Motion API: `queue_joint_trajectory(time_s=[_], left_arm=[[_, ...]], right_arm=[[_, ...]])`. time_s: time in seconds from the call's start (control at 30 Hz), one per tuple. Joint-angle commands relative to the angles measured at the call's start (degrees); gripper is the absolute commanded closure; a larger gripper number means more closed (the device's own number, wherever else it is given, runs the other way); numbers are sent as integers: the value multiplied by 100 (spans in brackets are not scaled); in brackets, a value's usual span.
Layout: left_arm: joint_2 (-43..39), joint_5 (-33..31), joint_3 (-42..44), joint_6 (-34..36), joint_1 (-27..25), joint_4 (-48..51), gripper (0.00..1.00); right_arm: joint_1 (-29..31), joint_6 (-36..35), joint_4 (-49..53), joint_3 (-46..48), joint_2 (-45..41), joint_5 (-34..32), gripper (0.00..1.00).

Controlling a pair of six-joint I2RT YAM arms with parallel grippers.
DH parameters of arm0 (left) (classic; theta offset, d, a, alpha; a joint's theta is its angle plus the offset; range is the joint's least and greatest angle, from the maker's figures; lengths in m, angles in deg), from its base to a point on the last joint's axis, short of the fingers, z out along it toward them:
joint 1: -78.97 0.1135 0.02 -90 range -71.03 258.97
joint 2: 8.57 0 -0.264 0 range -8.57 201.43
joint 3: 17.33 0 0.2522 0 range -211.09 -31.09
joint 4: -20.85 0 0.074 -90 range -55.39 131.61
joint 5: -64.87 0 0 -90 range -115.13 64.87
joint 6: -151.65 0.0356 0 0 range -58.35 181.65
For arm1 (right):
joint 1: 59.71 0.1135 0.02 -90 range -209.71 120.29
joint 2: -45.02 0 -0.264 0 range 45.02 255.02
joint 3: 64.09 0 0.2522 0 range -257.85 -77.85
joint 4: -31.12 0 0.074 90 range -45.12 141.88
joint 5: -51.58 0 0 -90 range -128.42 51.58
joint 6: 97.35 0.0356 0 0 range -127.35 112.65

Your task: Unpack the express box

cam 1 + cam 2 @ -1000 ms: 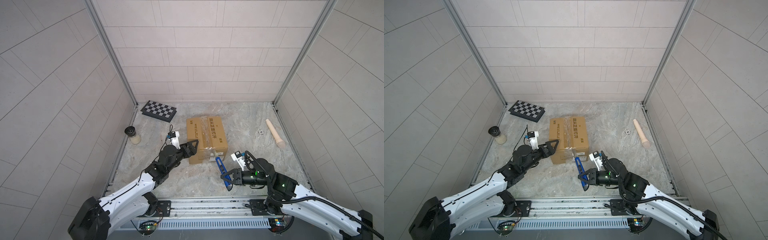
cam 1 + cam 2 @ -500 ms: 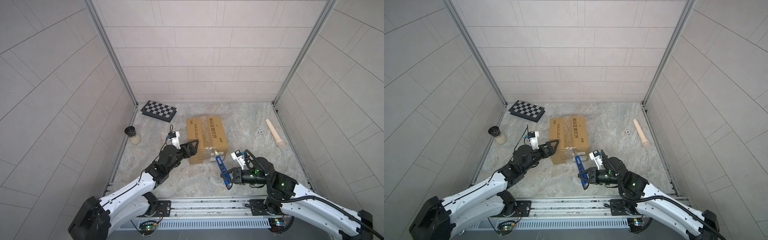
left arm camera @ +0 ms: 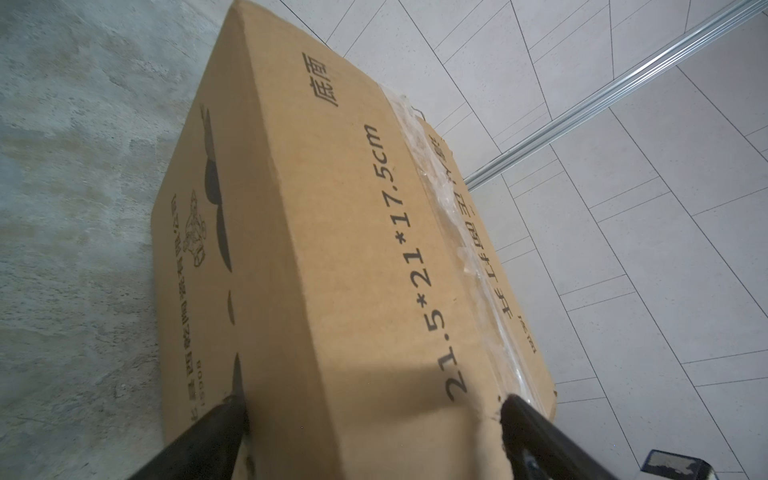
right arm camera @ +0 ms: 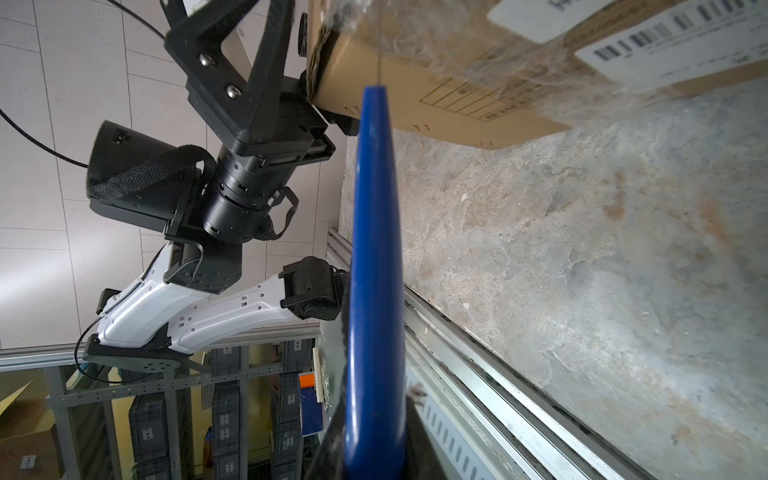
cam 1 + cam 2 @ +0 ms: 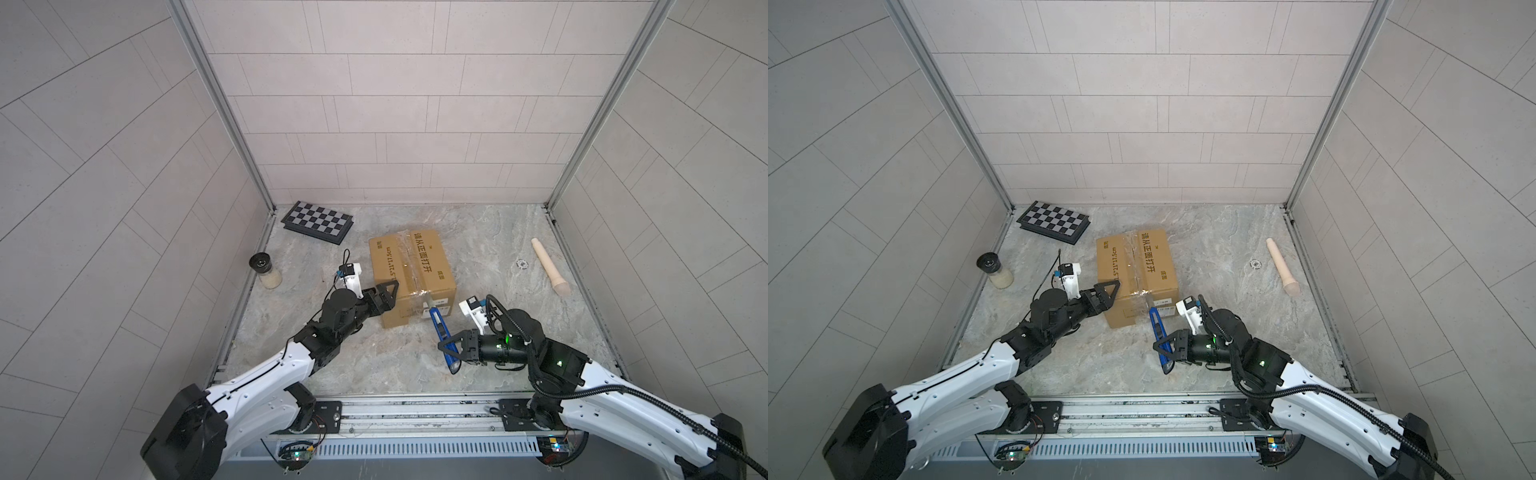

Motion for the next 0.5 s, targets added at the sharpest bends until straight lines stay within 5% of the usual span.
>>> queue_joint_trajectory(time_s=[0.0, 0.47], left_arm=[[11, 165, -81, 98, -34, -197, 0], [95, 251, -177, 55, -34, -307, 0]], right_arm=[[-5, -118, -344, -295, 34, 135, 100], [36, -148, -510, -392, 350, 174, 100]])
